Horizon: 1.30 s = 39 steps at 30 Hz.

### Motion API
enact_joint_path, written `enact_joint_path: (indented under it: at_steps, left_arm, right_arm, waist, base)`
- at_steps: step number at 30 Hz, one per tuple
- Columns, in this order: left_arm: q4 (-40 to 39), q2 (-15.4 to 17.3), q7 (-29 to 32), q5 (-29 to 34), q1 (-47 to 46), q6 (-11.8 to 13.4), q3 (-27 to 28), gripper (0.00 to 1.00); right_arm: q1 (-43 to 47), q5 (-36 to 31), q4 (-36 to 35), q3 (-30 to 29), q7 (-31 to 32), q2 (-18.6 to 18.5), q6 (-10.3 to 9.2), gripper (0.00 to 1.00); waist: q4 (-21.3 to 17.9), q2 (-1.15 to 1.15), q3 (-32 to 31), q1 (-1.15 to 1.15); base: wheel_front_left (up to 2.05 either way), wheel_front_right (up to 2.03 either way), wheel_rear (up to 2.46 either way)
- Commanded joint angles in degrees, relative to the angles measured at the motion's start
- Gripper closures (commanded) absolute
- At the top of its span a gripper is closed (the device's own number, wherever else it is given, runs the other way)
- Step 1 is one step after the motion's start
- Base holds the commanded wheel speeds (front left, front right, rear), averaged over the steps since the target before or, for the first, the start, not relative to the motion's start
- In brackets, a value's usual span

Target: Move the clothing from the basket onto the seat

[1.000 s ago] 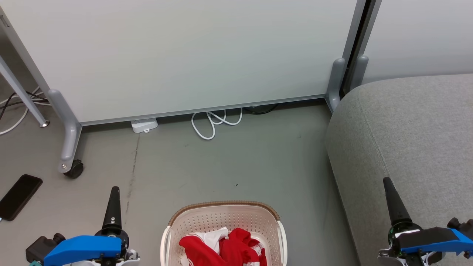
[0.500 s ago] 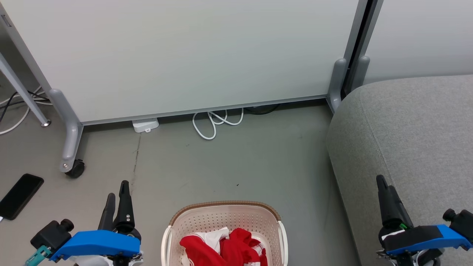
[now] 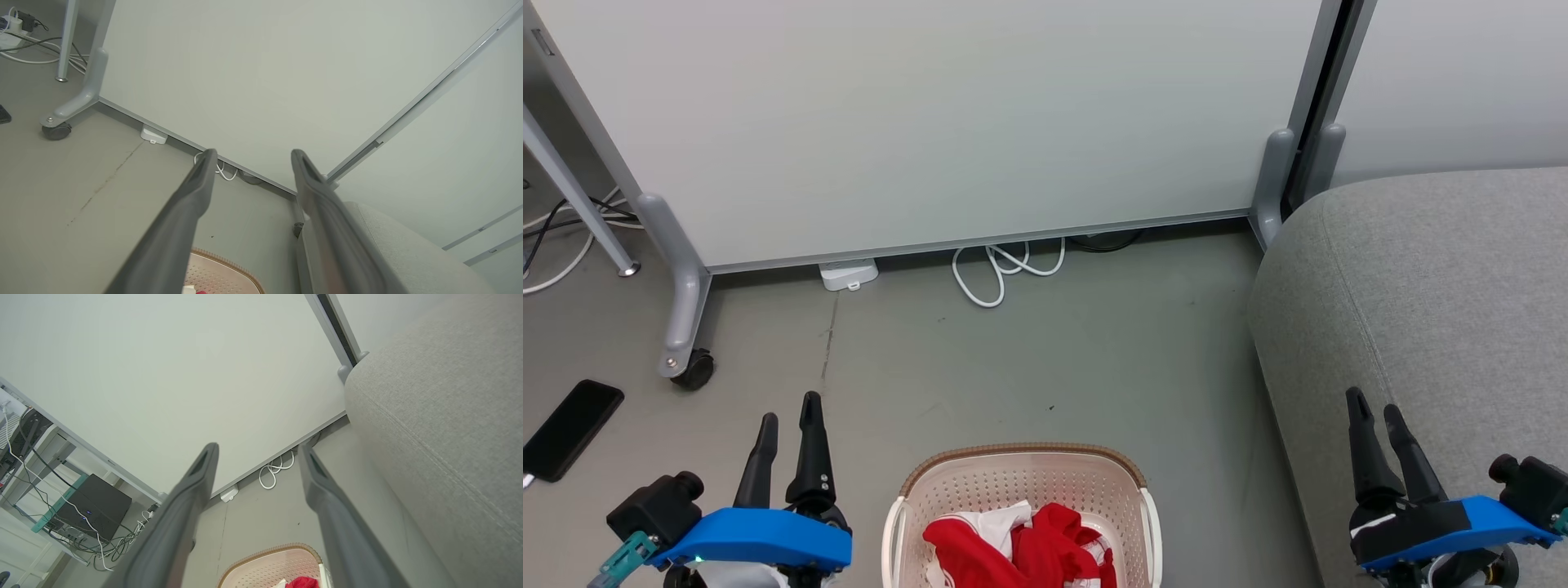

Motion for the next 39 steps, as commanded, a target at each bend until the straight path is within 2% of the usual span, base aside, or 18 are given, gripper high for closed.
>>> enact_joint_path:
  at_steps: [1,23,39]
  left_arm:
    - [-0.9,0.6,-0.6,1.8,-1.1,-0.1,-0.3,0.0]
    - [0.4,1.0,-4.3,15.3,-1.1,-0.4,-1.8,0.0]
    - [1.4,0.4,-6.4,21.8,-1.0,-1.1,-1.9,0.0]
  right_arm:
    - [-1.1,-1.9,-0.5,0.1,-0.6,-0.4,0.15,0.0]
    - [-1.1,-17.4,-0.4,0.5,-4.2,-0.5,0.16,0.0]
    - [-1.1,-26.3,-0.3,0.7,-6.3,-0.6,0.19,0.0]
  waist:
    - [0.0,0.0,0.0,0.0]
    - [0.5,0.0,-0.2,0.0]
    - [0.7,0.0,-0.3,0.0]
  base:
    - [0.0,0.0,0.0]
    - [0.0,0.0,0.0]
    - [0.0,0.0,0.0]
